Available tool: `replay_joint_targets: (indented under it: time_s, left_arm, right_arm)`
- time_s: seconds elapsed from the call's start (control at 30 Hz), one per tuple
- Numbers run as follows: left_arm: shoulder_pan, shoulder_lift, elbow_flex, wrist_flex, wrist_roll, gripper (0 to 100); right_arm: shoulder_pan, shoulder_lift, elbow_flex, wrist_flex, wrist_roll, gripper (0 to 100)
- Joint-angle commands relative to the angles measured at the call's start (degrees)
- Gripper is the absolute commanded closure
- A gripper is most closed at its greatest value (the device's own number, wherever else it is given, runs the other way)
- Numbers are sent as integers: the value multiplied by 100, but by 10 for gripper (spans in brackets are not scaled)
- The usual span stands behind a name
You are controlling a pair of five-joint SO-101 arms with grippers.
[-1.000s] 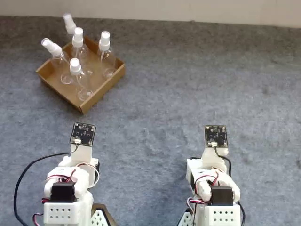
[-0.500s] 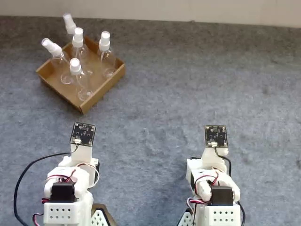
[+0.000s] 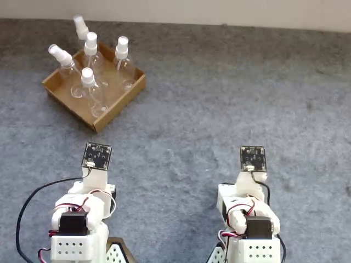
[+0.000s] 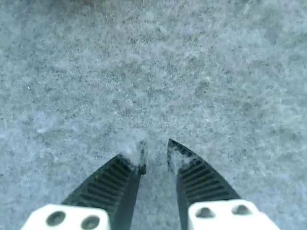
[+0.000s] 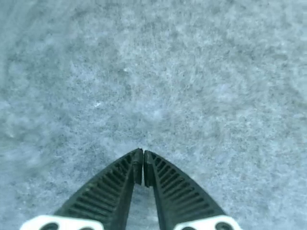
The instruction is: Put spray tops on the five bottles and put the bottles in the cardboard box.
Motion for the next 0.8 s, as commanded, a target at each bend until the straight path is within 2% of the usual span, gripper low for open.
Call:
replay_joint_targets:
  time_s: [0.0, 0.1, 0.23, 0.77]
  left_arm:
    - [-48, 4, 154, -396, 44, 976]
    - [-40, 4, 154, -448, 141, 976]
    - [-40, 13, 154, -440, 862, 976]
    - [-31, 31, 154, -176, 651, 976]
  right_arm:
    - [75, -66, 796, 31, -484, 990]
    - [75, -66, 796, 31, -440, 990]
    - [75, -66, 796, 31, -440, 990]
    - [75, -66, 796, 31, -440, 990]
